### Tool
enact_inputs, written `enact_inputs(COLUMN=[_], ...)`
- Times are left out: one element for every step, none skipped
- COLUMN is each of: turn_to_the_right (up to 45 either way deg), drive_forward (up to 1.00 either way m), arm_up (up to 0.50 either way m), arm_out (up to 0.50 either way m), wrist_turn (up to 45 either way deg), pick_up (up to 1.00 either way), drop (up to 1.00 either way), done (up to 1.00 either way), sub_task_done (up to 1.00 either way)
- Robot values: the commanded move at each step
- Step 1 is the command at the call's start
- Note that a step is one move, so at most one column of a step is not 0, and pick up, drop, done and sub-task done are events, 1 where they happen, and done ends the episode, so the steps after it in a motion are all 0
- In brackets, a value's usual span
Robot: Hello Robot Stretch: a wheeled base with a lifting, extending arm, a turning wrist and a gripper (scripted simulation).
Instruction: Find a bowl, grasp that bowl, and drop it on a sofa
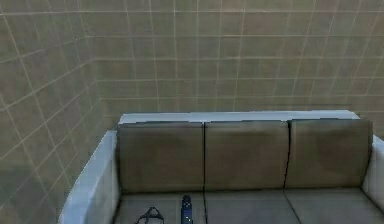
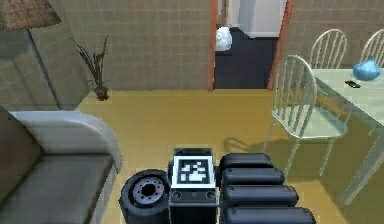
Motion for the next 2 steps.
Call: enact_inputs(turn_to_the_right=[45.0, 27.0], drive_forward=[0.0, 0.0], arm_up=[0.0, 0.0], arm_out=[0.0, 0.0], wrist_turn=[0.0, 0.0], pick_up=[0.0, 0.0], drop=[0.0, 0.0], done=[0.0, 0.0], sub_task_done=[0.0, 0.0])
